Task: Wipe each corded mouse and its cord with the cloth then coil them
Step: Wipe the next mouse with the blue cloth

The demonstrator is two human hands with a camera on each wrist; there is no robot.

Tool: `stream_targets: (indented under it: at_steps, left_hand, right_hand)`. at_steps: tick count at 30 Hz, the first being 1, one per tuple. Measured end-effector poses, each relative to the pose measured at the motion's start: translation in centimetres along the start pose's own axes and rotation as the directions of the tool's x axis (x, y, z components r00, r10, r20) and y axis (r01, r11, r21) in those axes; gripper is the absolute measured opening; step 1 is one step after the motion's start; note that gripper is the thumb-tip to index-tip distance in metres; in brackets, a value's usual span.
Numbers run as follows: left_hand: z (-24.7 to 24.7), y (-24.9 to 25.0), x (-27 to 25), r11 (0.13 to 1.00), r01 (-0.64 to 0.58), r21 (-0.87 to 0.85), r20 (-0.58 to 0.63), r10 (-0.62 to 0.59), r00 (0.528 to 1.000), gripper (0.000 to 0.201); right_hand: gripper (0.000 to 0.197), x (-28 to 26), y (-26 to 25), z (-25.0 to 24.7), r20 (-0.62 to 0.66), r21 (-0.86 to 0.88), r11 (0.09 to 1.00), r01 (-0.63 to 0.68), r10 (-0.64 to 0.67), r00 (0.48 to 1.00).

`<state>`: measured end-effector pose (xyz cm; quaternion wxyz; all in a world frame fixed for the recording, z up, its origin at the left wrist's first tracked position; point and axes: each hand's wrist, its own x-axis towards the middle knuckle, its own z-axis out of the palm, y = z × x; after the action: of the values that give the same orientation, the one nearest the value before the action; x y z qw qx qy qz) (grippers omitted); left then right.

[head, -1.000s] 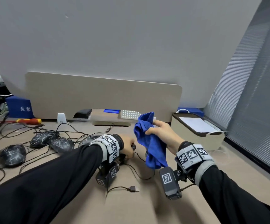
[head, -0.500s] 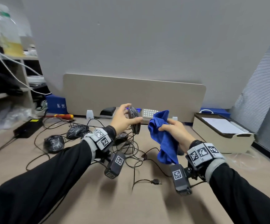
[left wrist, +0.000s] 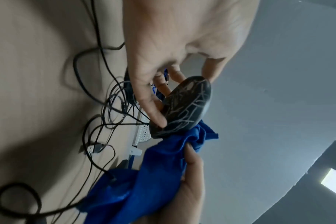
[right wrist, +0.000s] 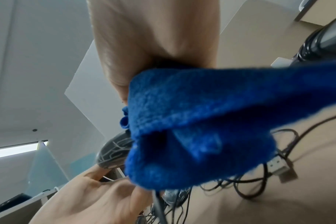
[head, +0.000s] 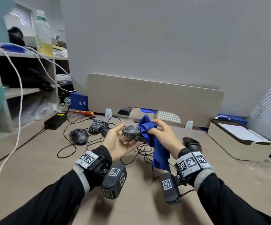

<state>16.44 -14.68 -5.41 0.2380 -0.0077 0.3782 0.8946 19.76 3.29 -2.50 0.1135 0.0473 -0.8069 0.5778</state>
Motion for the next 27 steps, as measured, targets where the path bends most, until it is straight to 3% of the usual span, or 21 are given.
stream_targets:
  at_steps: [5,8,11,16,20,24,27]
  left_hand:
    - [-0.9,-0.8,0.0,0.993,0.109,-0.037,-0.033,-0.11,0.993,0.032]
    - [-1.5,-0.9,0.4,0.997,0.019,-0.074,-0.025,-0.021,0.999,0.029]
    - [-1.9,-0.8,0.9,0.993,-0.09,-0.08,-0.059,0.085,0.995,0.026]
    - [-2.5,-0.8,1.5,0.988,-0.145,-0.043,-0.083,0.141,0.987,0.025]
    - [-2.6,-1.5,1.7,0.998,-0.066,-0.006,-0.068,0.065,0.996,0.032]
    - [-2.2,-2.0,1.3,0.995,0.064,0.075,-0.057,-0.06,0.997,0.04]
    - [-2.2,-2.3,1.3,0.997,0.048,0.065,-0.043,-0.045,0.998,0.037]
  right_hand:
    - [0.032,-0.8,0.6,1.1,0.117,-0.011,0.999,0.035,-0.033,0.993]
    - [0.031,-0.2,1.3,1.1,0.126,0.057,0.998,-0.038,0.03,0.992]
    - [0.026,0.9,2.5,1.3,0.029,0.077,0.993,-0.087,0.085,0.996]
    - [0.021,1.5,3.9,2.3,0.043,0.049,0.995,-0.083,0.08,0.996]
    - [0.013,1.7,4.5,2.5,0.054,0.046,0.997,-0.064,0.062,0.997]
    - [0.012,1.8,5.0,2.4,-0.039,0.0,1.0,-0.004,0.004,0.999]
    - [0.007,1.5,4.6,2.3,-0.015,-0.029,0.997,0.072,-0.073,0.997]
